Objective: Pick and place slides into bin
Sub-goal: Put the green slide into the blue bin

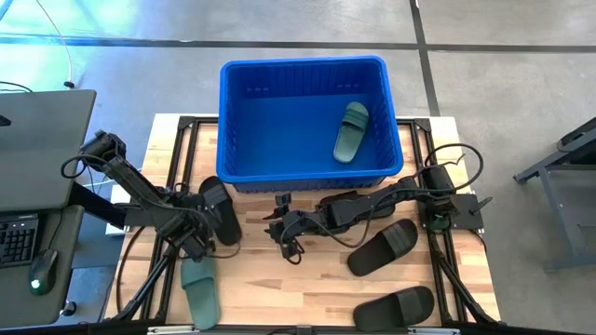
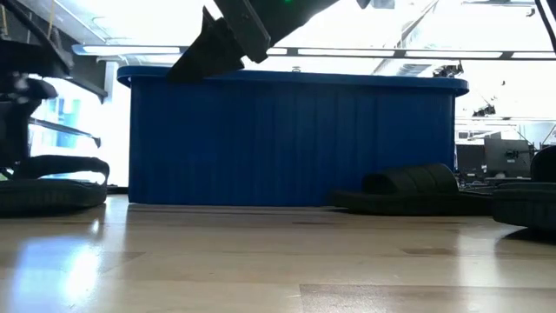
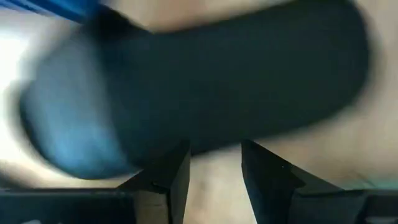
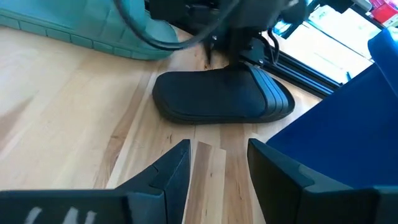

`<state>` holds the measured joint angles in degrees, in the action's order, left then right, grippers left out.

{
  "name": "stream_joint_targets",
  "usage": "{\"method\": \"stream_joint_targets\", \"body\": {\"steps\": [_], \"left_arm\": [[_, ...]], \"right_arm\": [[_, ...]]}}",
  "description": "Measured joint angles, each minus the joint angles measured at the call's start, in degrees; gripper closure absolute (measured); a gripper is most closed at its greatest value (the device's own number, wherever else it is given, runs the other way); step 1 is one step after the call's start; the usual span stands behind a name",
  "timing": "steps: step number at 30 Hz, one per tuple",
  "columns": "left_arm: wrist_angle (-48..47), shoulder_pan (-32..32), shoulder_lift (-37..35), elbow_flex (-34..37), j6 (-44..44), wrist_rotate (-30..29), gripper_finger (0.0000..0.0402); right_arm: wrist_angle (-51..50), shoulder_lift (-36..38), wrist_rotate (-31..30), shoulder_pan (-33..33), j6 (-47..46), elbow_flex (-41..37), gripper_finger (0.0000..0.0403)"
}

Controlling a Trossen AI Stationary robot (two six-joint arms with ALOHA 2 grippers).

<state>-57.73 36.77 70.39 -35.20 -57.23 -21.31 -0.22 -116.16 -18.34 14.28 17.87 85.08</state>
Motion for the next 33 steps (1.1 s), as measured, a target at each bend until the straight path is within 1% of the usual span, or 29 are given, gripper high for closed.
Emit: {"method": "stream_joint_targets", "body": {"steps": [3,7,11,14,17,19,23,26,28,30,33], "left_arm": [[5.11,0.00,0.00,-0.02,4.36,8.01,0.0273],[13.33,0.00,0.00,-0.04,9.94,16.00,0.0273],[19.69,0.00,0.00,-0.09,11.83,24.46,0.0273],[22.28,0.00,0.00,-0.09,11.41,28.76,0.0273],[22.42,0.00,-0.02,-0.11,12.18,29.43,0.0273],[20.88,-0.01,-0.02,-0.13,13.31,29.29,0.0273],[12.83,0.00,-0.04,-0.15,13.44,29.15,0.0273],[4.75,-0.10,-0.24,-0.51,12.44,25.90,0.0273],[1.63,-0.12,-0.44,-0.48,10.79,23.25,0.0273],[1.44,-0.08,-1.21,-0.39,10.55,22.16,0.0273],[2.45,-0.07,-2.56,-0.18,10.74,22.09,0.0273]], "right_arm": [[-0.01,0.00,0.04,0.00,0.02,0.00,0.0253],[-0.01,0.00,0.09,0.00,0.00,0.00,0.0253],[-0.01,0.00,0.10,0.00,0.00,0.00,0.0253],[-0.20,0.00,0.12,0.00,0.00,0.00,0.0254],[-0.88,0.00,0.12,0.00,0.00,0.00,0.0253],[-0.95,0.00,0.12,0.00,0.00,-0.02,0.0254],[-1.08,0.00,0.12,0.00,0.00,0.00,0.0254],[-1.08,0.00,0.12,0.00,0.01,0.00,0.0253],[-1.08,0.00,0.12,0.00,0.02,0.00,0.0253],[-1.08,0.00,0.12,0.00,0.00,0.00,0.0253],[-1.08,0.00,0.12,0.00,0.01,-0.01,0.0254]]}}
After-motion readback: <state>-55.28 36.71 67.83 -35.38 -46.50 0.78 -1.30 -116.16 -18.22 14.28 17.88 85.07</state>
